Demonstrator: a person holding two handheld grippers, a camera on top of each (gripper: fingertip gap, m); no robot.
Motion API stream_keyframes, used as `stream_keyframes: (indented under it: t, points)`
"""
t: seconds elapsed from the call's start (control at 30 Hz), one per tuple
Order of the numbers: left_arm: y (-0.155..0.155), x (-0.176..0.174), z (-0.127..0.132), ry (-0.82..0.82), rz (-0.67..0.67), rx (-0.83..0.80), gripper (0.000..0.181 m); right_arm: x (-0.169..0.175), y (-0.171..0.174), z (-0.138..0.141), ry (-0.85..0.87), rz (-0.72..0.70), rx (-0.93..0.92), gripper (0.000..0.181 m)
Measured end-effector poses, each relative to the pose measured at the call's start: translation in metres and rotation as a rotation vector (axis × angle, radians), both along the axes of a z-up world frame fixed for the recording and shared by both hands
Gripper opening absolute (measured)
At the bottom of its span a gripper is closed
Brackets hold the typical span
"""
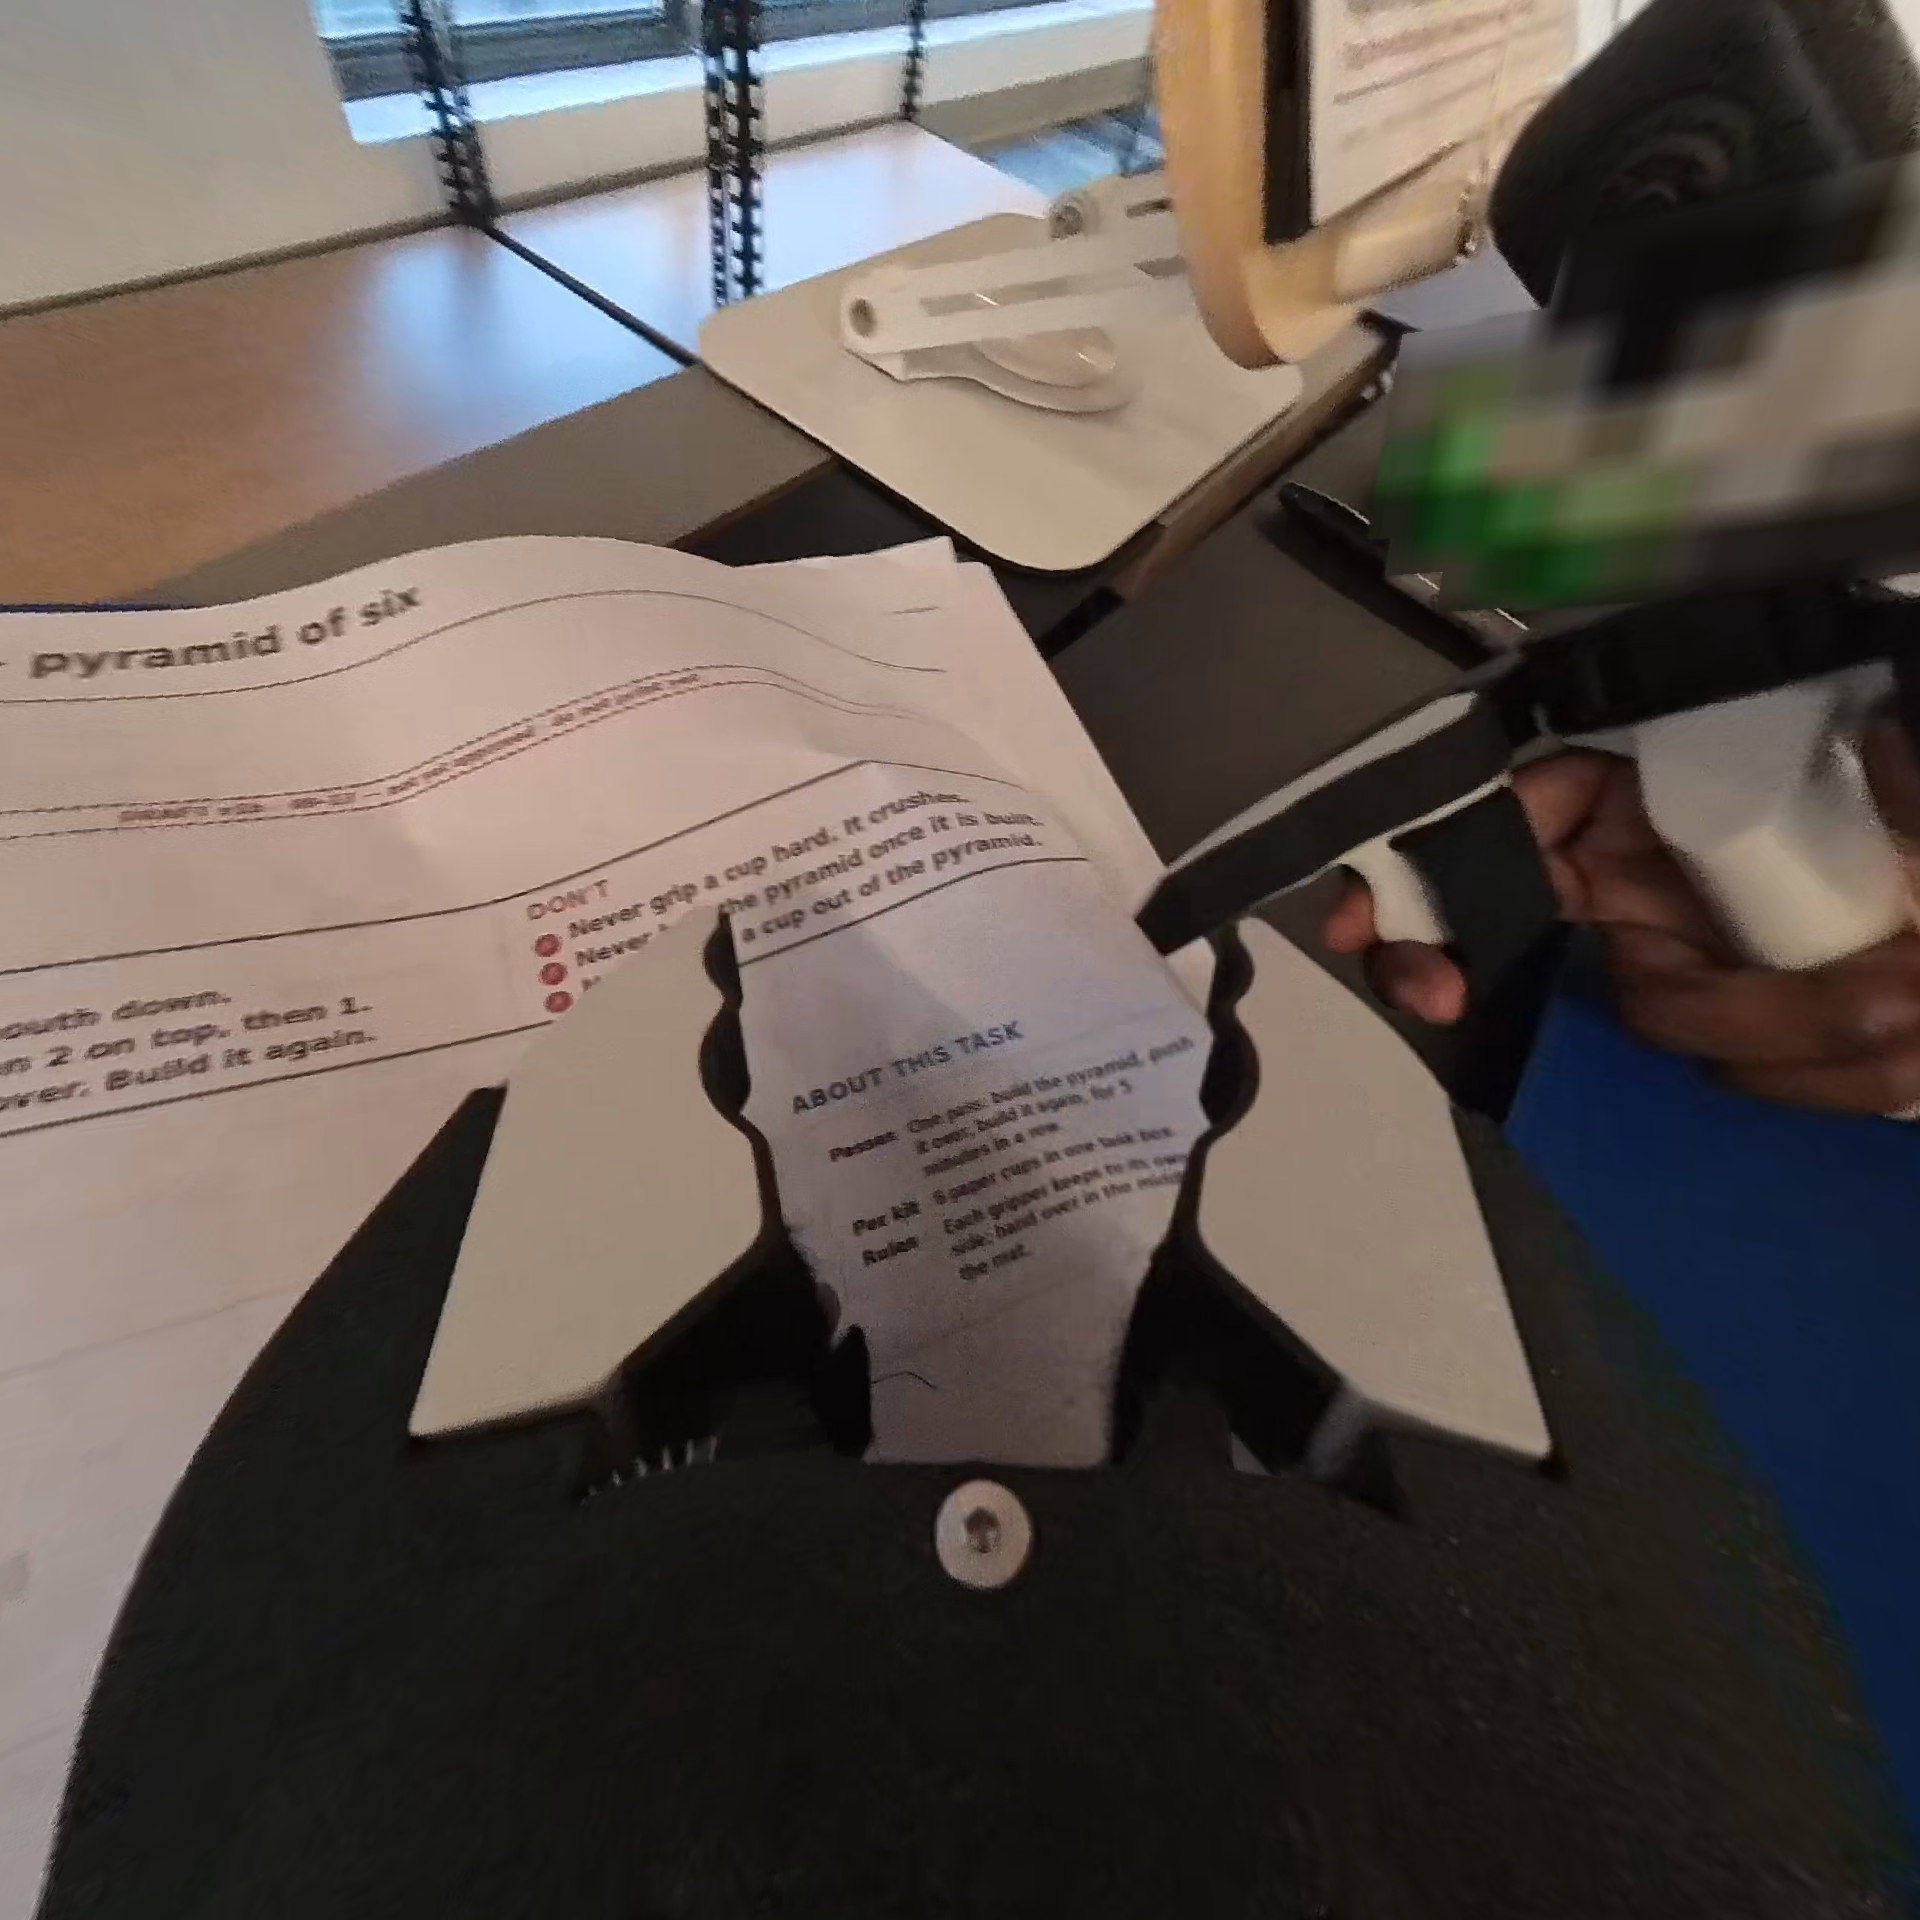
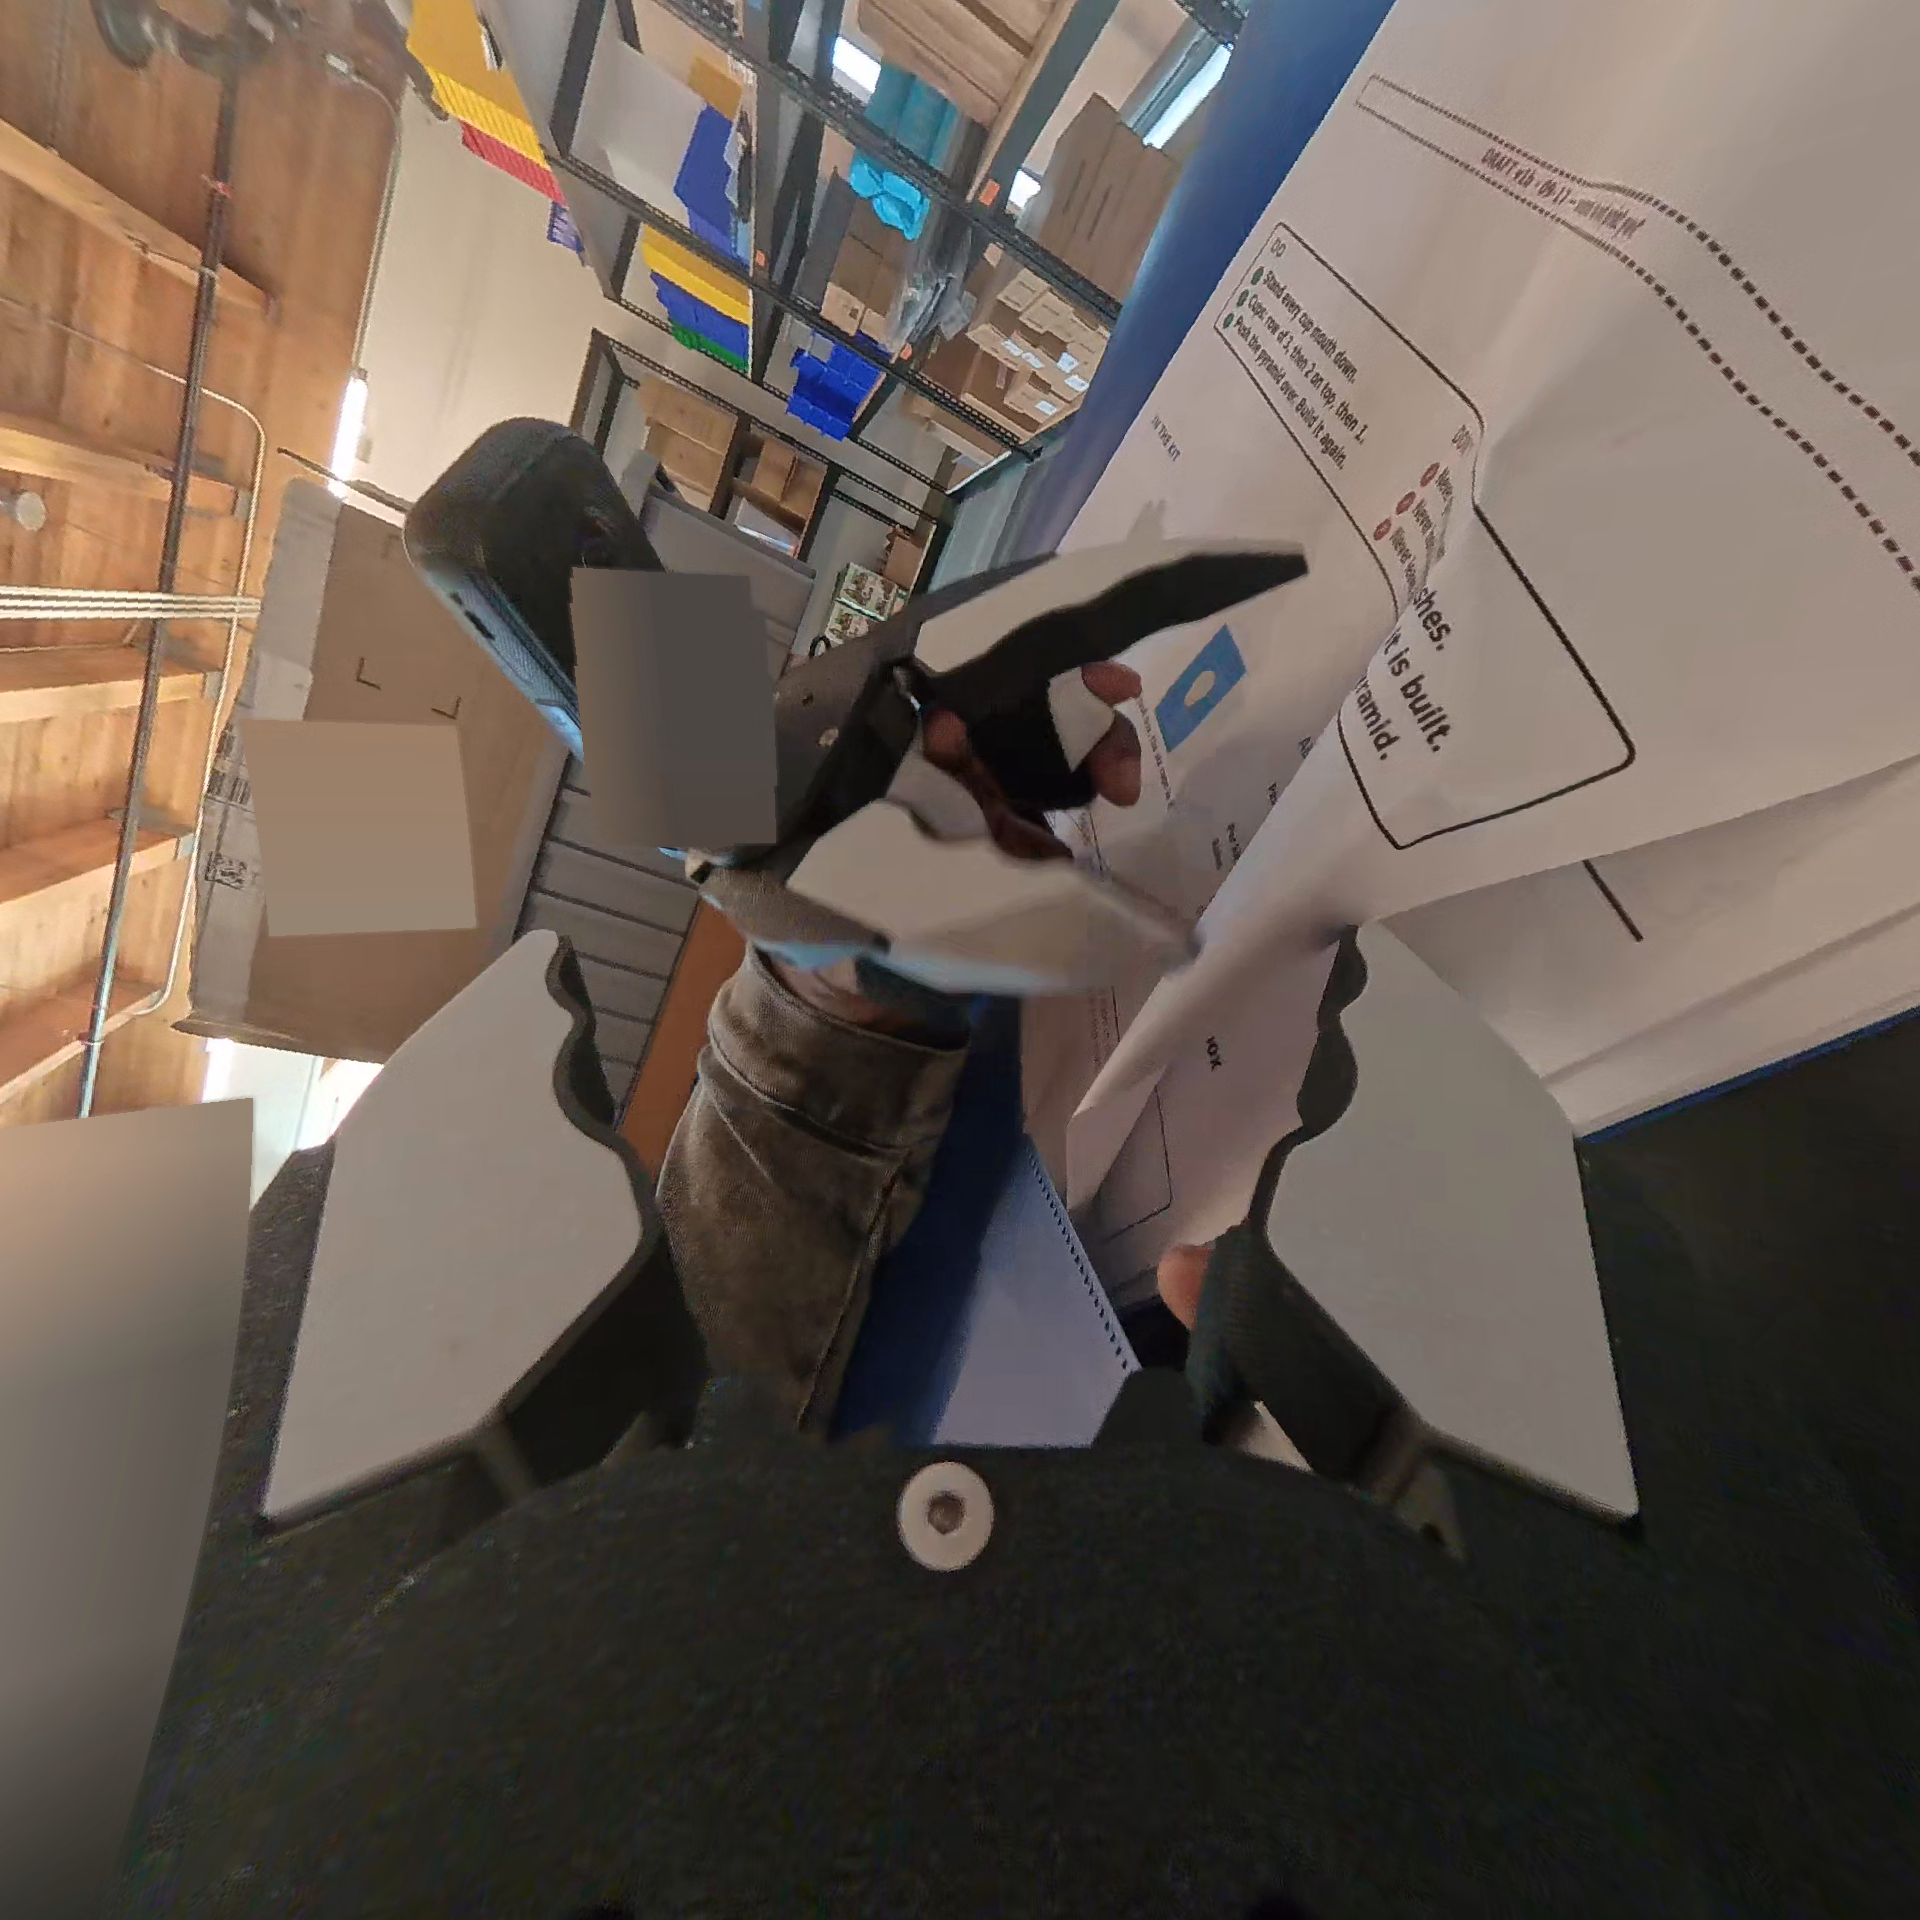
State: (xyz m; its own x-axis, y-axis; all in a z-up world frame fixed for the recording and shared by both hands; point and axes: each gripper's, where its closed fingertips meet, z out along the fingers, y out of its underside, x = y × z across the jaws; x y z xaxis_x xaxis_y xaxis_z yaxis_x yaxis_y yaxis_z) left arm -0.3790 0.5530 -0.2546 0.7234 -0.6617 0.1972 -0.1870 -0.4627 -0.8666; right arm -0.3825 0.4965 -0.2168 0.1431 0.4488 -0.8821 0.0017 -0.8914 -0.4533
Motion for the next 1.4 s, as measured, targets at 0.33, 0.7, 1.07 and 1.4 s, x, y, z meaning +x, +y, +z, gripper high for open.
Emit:
stream_keyframes:
  t: [0.33,0.7,1.07,1.4]
  points:
    - [-0.020,-0.001,-0.007,0.513,-0.058,-0.029,0.122,-0.001,-0.003,0.009,0.000,0.010,0.061,0.129]
    - [-0.015,-0.009,-0.012,0.618,-0.015,0.024,0.092,0.006,0.006,-0.001,-0.065,-0.075,0.061,0.118]
    - [-0.018,-0.013,-0.008,0.505,-0.017,0.008,0.089,-0.019,0.056,-0.022,-0.135,-0.288,0.060,0.048]
    - [-0.033,-0.046,0.056,0.039,0.009,0.071,0.083,-0.029,0.053,0.027,-0.367,-0.271,0.740,0.000]
